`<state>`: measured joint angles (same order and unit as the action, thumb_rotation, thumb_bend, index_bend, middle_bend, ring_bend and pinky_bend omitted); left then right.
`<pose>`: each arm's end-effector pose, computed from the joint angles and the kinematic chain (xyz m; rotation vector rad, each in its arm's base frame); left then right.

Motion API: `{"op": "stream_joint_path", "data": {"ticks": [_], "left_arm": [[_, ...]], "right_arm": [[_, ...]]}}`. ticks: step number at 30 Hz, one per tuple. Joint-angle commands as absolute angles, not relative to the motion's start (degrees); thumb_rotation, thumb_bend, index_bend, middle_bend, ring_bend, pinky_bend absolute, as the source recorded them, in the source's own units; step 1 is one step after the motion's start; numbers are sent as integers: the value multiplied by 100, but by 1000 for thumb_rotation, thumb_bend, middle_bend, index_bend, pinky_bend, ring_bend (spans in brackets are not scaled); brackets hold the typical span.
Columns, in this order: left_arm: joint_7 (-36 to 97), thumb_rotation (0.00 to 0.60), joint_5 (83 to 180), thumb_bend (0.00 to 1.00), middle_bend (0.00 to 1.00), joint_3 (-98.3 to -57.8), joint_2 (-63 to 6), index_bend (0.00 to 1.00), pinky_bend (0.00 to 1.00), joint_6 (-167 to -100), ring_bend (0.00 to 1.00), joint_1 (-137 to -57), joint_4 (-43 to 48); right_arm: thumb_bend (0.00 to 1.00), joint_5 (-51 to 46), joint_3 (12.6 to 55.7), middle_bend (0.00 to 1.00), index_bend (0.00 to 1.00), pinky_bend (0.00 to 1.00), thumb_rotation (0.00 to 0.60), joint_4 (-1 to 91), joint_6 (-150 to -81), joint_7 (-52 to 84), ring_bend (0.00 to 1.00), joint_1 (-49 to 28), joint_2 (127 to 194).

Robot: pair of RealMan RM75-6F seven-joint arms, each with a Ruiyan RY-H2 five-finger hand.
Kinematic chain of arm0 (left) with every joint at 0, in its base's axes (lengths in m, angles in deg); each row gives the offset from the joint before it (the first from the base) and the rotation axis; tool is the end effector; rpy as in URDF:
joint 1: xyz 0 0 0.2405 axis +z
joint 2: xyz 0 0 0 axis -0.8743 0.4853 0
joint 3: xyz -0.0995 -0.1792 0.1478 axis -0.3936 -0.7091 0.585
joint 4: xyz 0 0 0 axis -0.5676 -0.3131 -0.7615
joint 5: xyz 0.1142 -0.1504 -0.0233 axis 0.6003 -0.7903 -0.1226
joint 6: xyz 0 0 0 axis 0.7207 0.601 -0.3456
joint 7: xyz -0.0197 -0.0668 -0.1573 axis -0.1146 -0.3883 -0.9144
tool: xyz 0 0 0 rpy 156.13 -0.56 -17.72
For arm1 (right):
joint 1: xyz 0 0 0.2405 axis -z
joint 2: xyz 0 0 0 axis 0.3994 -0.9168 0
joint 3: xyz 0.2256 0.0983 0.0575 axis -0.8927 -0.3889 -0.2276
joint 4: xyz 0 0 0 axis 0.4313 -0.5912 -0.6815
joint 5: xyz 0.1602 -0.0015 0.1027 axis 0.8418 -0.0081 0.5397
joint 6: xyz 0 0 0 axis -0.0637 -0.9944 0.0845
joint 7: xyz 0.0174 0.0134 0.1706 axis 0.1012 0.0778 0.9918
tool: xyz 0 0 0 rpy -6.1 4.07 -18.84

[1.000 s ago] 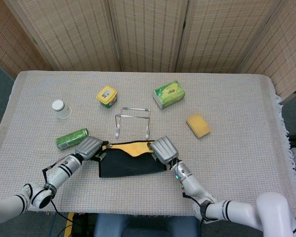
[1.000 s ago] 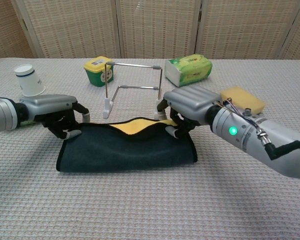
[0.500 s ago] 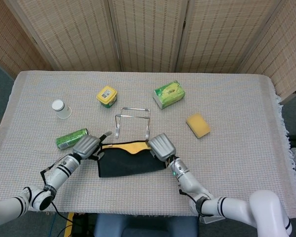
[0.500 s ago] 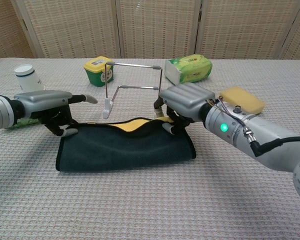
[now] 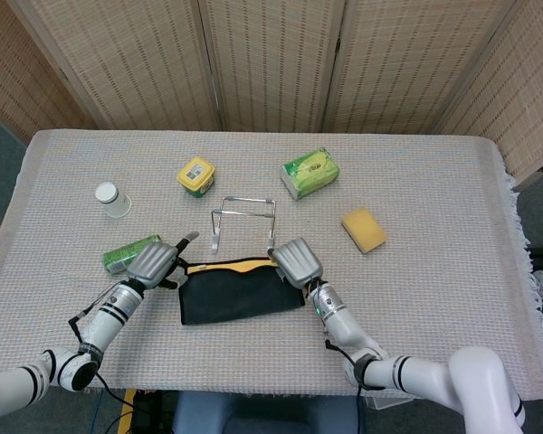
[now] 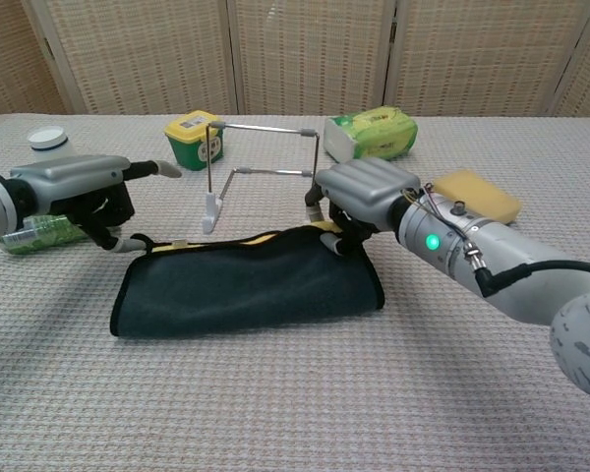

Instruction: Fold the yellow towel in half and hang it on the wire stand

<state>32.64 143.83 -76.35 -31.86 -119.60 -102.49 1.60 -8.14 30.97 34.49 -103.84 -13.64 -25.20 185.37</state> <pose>-0.1880 0.3763 0.0048 -1.9071 -0.9841 -0.8748 -0.0901 -0.3741 -0.0922 1.9741 -0.7030 0.8892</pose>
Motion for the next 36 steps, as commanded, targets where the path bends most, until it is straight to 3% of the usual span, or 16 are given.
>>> {"op": "stream_joint_path", "data": {"ticks": [1, 14, 21, 27, 31, 36], "left_arm": [[3349, 600, 14327, 297, 897, -7645, -3183, 0, 911, -12004, 787, -10214, 121], [3394, 600, 14297, 265, 880, -7688, -3068, 0, 911, -12320, 767, -10035, -40], [3323, 600, 14381, 265, 879, -7647, -2974, 0, 911, -12403, 767, -9953, -118], [3333, 600, 14404, 264, 880, -7642, -2925, 0, 911, -12455, 767, -9909, -178], [3300, 600, 14411, 265, 879, -7656, -2876, 0, 911, -12507, 767, -9869, -228], [3241, 600, 14445, 265, 879, -7659, -2797, 0, 911, -12575, 767, -9813, -268]], "right_arm": [[505, -809, 3097, 861, 560, 994, 600, 3394, -10371, -1354, 921, -2548, 18562], [496, -769, 3051, 857, 541, 994, 600, 2978, -10278, -1197, 920, -2690, 18757], [380, -784, 3077, 847, 205, 994, 600, 3038, -10310, -1119, 921, -2661, 18719], [321, -855, 3133, 843, 91, 994, 600, 3317, -10431, -1075, 921, -2560, 18510], [300, -1262, 3274, 843, 90, 994, 600, 3537, -10668, -745, 920, -2469, 18269], [236, -2173, 3762, 843, 349, 994, 600, 3568, -10945, -245, 920, -2405, 17838]]}}
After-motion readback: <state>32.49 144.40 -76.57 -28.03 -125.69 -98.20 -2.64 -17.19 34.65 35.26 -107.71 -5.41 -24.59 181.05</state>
